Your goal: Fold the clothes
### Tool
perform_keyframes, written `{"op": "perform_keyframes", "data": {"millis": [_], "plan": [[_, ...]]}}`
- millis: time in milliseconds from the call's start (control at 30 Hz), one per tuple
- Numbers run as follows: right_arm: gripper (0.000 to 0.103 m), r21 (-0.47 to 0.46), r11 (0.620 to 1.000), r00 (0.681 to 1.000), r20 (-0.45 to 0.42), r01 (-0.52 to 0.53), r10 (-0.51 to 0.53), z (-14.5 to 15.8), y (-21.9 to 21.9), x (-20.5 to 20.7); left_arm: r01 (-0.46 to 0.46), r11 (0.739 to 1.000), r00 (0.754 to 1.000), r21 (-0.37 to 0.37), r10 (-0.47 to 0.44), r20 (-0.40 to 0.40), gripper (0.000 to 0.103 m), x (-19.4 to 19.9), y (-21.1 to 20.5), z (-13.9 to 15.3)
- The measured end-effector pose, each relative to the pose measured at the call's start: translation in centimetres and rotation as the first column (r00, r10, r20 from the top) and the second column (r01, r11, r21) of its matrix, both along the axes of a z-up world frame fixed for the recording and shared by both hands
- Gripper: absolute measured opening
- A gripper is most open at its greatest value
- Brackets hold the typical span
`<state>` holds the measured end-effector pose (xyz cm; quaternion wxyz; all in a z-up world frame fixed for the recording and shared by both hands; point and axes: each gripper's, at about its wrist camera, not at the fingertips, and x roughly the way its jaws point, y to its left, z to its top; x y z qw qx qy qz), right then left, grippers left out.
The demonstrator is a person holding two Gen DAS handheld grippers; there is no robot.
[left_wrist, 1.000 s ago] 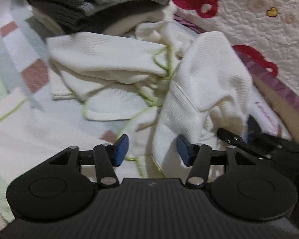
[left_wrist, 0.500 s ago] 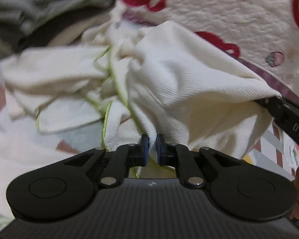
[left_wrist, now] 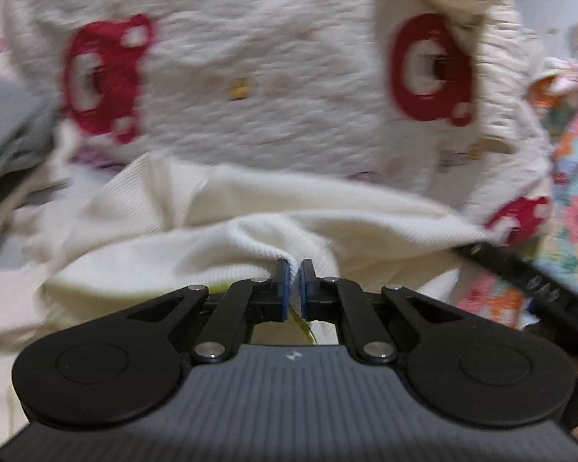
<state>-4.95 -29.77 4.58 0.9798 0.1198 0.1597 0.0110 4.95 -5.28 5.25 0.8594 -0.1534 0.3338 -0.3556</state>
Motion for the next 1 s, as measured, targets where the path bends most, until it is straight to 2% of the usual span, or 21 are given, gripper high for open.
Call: {"op": "perform_keyframes", "data": {"millis": [67, 100, 167, 267, 300, 367, 467, 567, 633, 733, 767, 833, 900, 1000], "plan": [[0.005, -0.003, 0.999, 0.999, -0.015, 0.051, -0.051, -0.5, -2.2, -0.7, 0.069, 0.997, 0.997, -0.026, -0.068, 0.021, 0.004, -0.2, -2.3, -0.3], [0.005, -0.005, 0.997, 0.997, -0.022, 0.077, -0.077, -0.8, -3.3, -1.0, 0.099, 0.995, 0.994, -0.010, -0.099, 0.037, 0.004, -0.4, -3.7, -0.5], [0.005, -0.008, 0.992, 0.991, -0.036, 0.127, -0.128, -1.3, -5.5, -1.7, 0.122, 0.991, 0.990, 0.062, -0.126, 0.066, 0.004, -0.9, -6.0, -0.4], [0.006, -0.016, 0.979, 0.977, -0.057, 0.203, -0.203, -2.1, -8.9, -2.8, 0.174, 0.976, 0.980, 0.129, -0.185, 0.078, 0.007, -1.0, -7.6, -1.5], [0.006, -0.035, 0.972, 0.969, -0.077, 0.234, -0.236, -2.8, -9.8, -2.8, 0.193, 0.969, 0.976, 0.155, -0.205, 0.069, 0.007, -0.7, -7.9, -2.1], [0.005, -0.131, 0.941, 0.930, -0.158, 0.313, -0.332, -5.4, -11.2, -1.9, 0.183, 0.952, 0.976, 0.246, -0.207, 0.073, 0.008, 0.4, -8.0, -3.6], [0.006, -0.221, 0.898, 0.858, -0.280, 0.380, -0.432, -9.3, -13.3, -0.5, 0.167, 0.915, 0.976, 0.367, -0.207, 0.072, 0.008, 2.4, -7.0, -6.1], [0.007, -0.182, 0.890, 0.823, -0.337, 0.419, -0.456, -11.1, -14.7, -0.7, 0.184, 0.874, 0.974, 0.450, -0.224, 0.038, 0.010, 4.2, -5.5, -9.0], [0.010, -0.155, 0.888, 0.814, -0.355, 0.433, -0.459, -11.1, -15.3, -1.2, 0.210, 0.842, 0.970, 0.498, -0.245, 0.005, 0.011, 4.8, -4.0, -11.1], [0.010, -0.100, 0.900, 0.828, -0.360, 0.425, -0.431, -9.8, -16.1, -2.0, 0.253, 0.791, 0.960, 0.557, -0.278, -0.041, 0.014, 5.1, -1.9, -13.7], [0.013, -0.121, 0.904, 0.832, -0.356, 0.410, -0.425, -9.5, -16.2, -1.9, 0.262, 0.776, 0.956, 0.574, -0.291, -0.042, 0.018, 5.0, -1.3, -14.4], [0.025, -0.205, 0.899, 0.832, -0.344, 0.386, -0.436, -9.2, -15.8, -1.7, 0.245, 0.757, 0.956, 0.605, -0.294, -0.019, 0.023, 4.9, -0.2, -15.5], [0.045, -0.293, 0.876, 0.818, -0.332, 0.384, -0.470, -9.8, -15.6, -1.5, 0.230, 0.772, 0.963, 0.592, -0.268, -0.025, 0.027, 5.3, -0.2, -16.0], [0.046, -0.301, 0.857, 0.770, -0.384, 0.417, -0.510, -11.5, -16.2, -1.8, 0.222, 0.780, 0.963, 0.585, -0.269, -0.006, 0.033, 5.4, -1.0, -16.4]]}}
